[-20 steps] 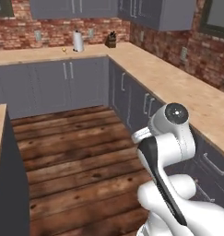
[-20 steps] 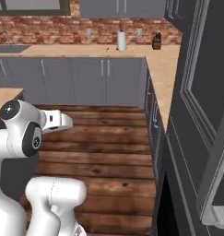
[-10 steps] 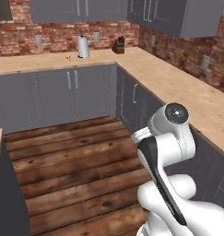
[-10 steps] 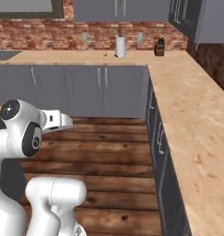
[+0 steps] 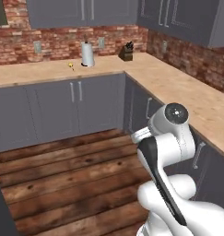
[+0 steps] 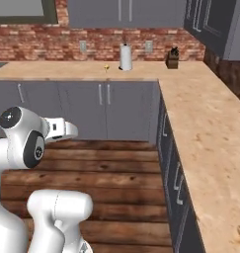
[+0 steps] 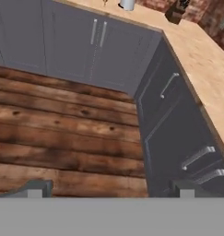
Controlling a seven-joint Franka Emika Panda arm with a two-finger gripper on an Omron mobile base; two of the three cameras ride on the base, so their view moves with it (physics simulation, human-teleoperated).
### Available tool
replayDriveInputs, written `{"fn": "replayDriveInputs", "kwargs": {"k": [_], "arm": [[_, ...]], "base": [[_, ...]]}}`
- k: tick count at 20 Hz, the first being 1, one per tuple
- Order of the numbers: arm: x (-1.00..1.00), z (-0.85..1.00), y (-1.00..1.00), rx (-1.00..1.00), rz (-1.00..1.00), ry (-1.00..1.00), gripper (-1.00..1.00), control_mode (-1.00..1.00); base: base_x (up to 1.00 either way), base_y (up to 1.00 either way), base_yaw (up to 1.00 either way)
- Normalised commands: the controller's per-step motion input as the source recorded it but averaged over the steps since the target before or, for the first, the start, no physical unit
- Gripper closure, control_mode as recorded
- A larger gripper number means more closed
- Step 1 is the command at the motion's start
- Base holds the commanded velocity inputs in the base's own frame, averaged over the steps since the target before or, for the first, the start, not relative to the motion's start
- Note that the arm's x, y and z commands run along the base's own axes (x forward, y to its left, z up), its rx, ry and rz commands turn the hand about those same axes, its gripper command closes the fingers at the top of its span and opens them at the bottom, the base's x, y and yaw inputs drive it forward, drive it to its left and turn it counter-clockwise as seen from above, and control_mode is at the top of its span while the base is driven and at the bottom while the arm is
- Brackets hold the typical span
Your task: Take the fork and place it on the left side of the plate. Then take the spoon and place it on the right side of the plate. Make sure they're directly next to the plate.
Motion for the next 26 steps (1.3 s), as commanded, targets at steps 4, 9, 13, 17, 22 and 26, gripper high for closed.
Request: {"fn": "replayDriveInputs", "kwargs": {"k": [4,9,13,17,22,26], "arm": [[0.00,0.00,0.00,0.00,0.00,0.00,-1.00,1.00],[0.00,0.00,0.00,0.00,0.00,0.00,-1.00,1.00],[0.00,0.00,0.00,0.00,0.00,0.00,-1.00,1.00],[0.00,0.00,0.00,0.00,0.00,0.00,-1.00,1.00],[0.00,0.00,0.00,0.00,0.00,0.00,-1.00,1.00],[0.00,0.00,0.00,0.00,0.00,0.00,-1.00,1.00]], "base": [[1.00,0.30,-0.05],[1.00,0.37,-0.03],[1.00,0.28,0.00],[1.00,0.26,0.00],[1.00,0.27,0.00],[1.00,0.32,0.00]]}}
